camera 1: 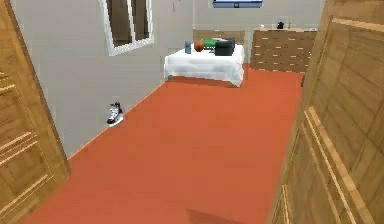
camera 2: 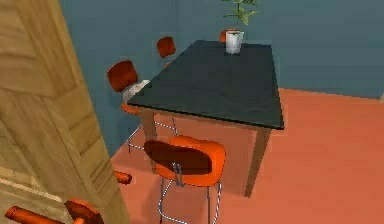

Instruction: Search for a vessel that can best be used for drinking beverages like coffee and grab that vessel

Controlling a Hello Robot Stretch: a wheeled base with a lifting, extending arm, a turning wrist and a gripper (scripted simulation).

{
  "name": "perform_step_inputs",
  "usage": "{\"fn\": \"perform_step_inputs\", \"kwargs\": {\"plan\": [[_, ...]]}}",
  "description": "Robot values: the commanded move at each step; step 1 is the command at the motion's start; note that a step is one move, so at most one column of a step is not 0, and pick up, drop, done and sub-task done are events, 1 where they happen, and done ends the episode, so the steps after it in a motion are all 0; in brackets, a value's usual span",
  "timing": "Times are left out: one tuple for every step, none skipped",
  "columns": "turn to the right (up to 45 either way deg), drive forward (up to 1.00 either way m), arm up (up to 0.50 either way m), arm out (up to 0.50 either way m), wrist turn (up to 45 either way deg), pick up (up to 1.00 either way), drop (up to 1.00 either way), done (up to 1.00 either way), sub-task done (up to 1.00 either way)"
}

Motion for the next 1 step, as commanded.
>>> {"fn": "perform_step_inputs", "kwargs": {"plan": [[12.0, 0.0, 0.0, 0.0, 0.0, 0.0, 0.0, 0.0, 0.0]]}}
